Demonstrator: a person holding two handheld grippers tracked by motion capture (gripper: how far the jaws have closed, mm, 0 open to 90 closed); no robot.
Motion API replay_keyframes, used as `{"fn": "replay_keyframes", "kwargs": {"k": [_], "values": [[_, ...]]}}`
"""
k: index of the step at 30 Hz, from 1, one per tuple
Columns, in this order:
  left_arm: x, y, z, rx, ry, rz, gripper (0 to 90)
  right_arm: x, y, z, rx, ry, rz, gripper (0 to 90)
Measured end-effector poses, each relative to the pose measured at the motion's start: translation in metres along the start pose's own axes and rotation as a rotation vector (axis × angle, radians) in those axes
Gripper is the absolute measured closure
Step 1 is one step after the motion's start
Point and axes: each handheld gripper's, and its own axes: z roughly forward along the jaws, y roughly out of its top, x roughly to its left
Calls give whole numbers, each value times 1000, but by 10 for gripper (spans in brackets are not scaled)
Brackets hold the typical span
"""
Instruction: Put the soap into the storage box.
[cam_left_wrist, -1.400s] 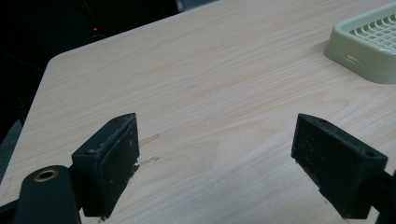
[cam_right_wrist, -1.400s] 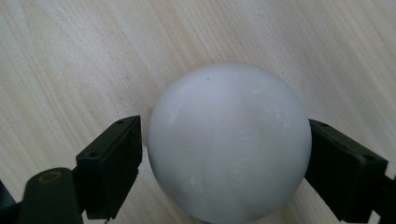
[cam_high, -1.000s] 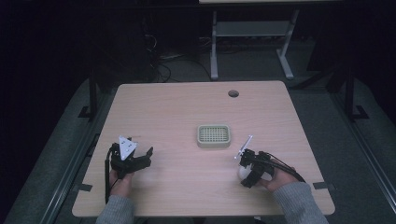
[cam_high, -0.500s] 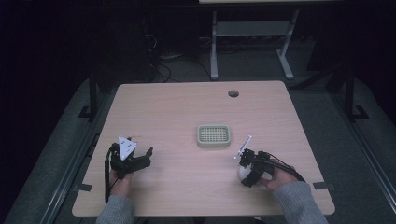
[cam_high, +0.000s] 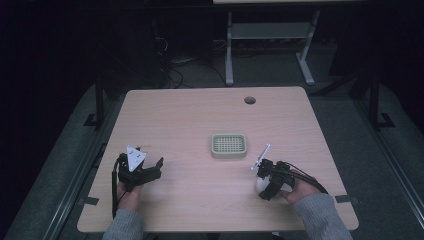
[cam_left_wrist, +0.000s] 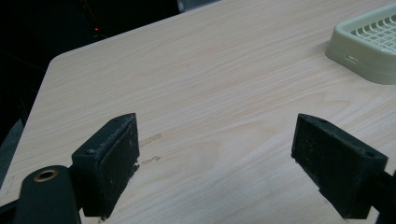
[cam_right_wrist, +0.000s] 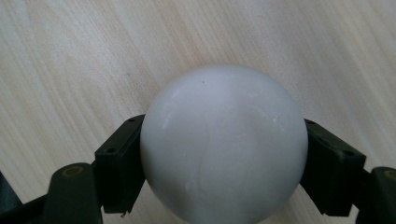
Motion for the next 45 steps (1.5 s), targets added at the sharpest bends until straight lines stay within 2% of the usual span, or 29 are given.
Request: {"fn": "replay_keyframes", "kwargs": {"k": [7, 34, 45], "values": [[0, 0, 0, 5, -1, 3, 148, -2, 2, -6, -13, -7, -8, 236], [1, 0, 1, 5, 6, -2, 148, -13, 9, -19, -41, 19, 1, 236], [1, 0, 0, 4, 3, -3, 148, -15, 20, -26, -44, 19, -5, 236]]}}
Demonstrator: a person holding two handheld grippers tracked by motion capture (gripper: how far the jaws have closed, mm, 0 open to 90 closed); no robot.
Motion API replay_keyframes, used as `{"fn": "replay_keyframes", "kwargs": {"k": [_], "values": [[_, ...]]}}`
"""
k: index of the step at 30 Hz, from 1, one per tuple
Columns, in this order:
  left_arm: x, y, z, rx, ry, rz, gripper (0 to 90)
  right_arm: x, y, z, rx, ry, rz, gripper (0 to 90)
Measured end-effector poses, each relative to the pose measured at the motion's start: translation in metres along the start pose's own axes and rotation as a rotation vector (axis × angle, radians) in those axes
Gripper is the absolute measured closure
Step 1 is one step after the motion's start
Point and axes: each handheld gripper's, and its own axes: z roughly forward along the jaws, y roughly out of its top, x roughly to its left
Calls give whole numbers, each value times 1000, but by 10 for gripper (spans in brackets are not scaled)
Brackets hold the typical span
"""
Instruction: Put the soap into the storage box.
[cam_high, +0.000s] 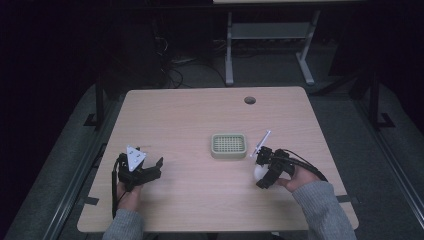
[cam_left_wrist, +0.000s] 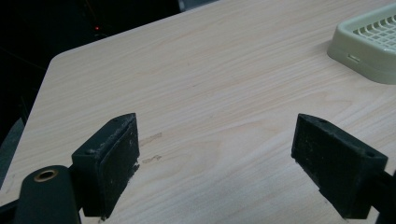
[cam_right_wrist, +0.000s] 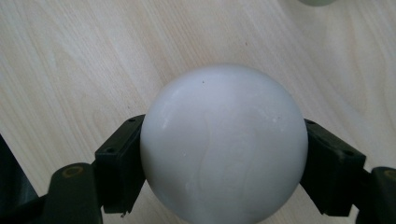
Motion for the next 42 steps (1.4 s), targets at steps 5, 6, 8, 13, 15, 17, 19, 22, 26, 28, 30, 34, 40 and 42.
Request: {"fn": "replay_keyframes", "kwargs": {"k": [5, 6, 8, 13, 15, 17, 19, 22, 26, 28, 30, 34, 40, 42], "values": [[0, 0, 0, -1, -1, -2, 148, -3, 5, -4, -7, 5, 0, 236], [0, 0, 0, -1, -1, -2, 148, -3, 5, -4, -7, 6, 2, 236], [0, 0, 0, -2, 0, -2, 148, -4, 7, -5, -6, 4, -5, 236], [0, 0, 0, -4, 1, -1, 148, -5, 11, -8, -10, 6, 0, 236], [0, 0, 0, -4, 1, -4, 148, -6, 11, -8, -17, 8, -5, 236], [0, 0, -1, -2, 1, -2, 148, -6, 11, -8, -15, 7, -1, 236], [0, 0, -1, -2, 1, -2, 148, -7, 11, -7, -12, 9, -1, 236], [0, 0, -1, -3, 2, -2, 148, -8, 11, -7, -15, 11, 0, 236], [0, 0, -1, -4, 2, -3, 148, -10, 12, -8, -14, 13, 7, 236], [0, 0, -1, -5, 2, -5, 148, -10, 14, -8, -12, 11, 4, 236], [0, 0, -1, -6, 2, -7, 148, -11, 16, -9, -10, 11, 0, 236], [0, 0, -1, -6, -1, -8, 148, -12, 21, -13, -9, 8, -6, 236], [0, 0, -1, -9, 0, -12, 148, -13, 30, -14, -5, 7, -16, 236], [1, 1, -1, -7, 1, -12, 148, -13, 33, -14, -3, 9, -16, 236]]}}
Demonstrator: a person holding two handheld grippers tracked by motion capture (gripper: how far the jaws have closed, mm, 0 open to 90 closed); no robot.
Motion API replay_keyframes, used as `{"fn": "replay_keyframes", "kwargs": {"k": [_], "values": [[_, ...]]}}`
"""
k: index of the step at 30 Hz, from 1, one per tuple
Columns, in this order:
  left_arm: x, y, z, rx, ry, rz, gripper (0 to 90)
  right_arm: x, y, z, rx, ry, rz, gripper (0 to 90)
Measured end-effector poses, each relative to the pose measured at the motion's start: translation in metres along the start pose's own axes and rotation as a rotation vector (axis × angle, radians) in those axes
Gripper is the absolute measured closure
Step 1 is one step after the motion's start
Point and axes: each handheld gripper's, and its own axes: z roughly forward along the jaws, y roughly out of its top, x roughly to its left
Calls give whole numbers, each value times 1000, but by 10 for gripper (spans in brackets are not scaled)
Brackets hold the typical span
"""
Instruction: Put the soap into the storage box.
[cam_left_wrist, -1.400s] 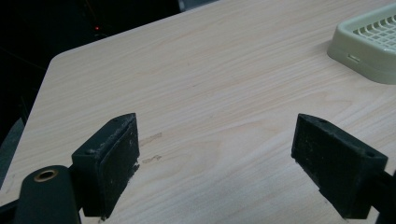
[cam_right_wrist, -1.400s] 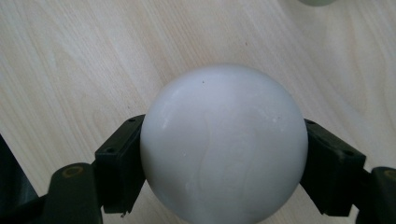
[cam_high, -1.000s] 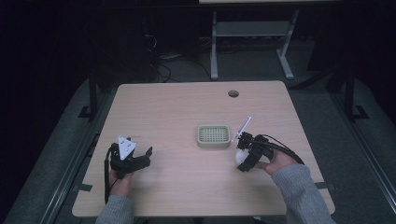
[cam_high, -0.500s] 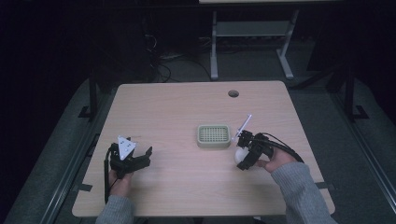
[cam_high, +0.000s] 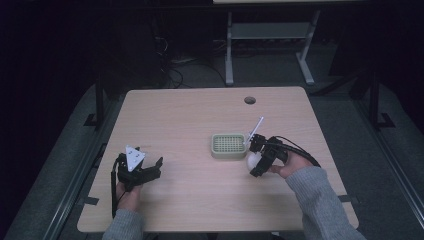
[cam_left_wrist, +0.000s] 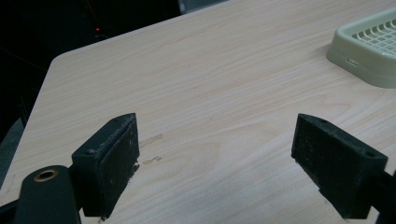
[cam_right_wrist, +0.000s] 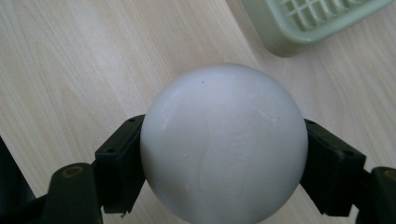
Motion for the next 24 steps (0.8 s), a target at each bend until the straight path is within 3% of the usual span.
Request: {"fn": "replay_keyframes", "kwargs": {"k": [24], "values": [[0, 0, 0, -2, -1, 3, 148, -10, 18, -1, 6, 12, -7, 236]]}}
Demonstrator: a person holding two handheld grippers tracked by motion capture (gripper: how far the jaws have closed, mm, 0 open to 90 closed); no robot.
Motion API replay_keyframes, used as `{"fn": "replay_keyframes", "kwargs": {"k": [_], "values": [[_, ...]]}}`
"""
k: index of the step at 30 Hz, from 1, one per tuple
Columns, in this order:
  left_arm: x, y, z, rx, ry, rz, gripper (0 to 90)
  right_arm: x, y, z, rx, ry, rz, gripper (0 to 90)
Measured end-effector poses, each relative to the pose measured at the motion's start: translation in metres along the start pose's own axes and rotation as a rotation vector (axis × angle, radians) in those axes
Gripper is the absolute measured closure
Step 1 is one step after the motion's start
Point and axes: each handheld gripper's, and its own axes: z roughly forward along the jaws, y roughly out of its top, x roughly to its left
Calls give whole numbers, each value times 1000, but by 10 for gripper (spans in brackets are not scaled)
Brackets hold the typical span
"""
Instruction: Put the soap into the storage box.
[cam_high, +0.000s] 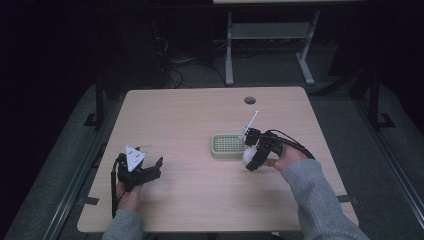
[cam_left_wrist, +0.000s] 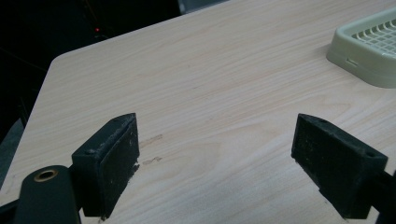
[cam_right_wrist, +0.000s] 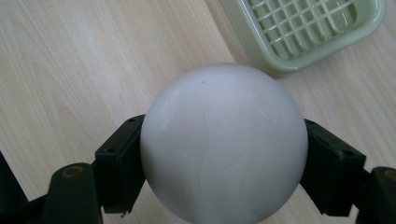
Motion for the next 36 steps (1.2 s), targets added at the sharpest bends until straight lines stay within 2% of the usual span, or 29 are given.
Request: {"fn": "replay_keyframes", "kwargs": {"k": [16, 30, 36], "values": [[1, 0, 0, 0, 2, -2, 148, -8, 19, 2, 6, 19, -6, 236], [1, 0, 0, -1, 3, -3, 148, -13, 35, -5, -8, 38, -17, 236], [1, 0, -1, 3, 2, -4, 148, -13, 41, -6, 7, 31, -25, 236]]}}
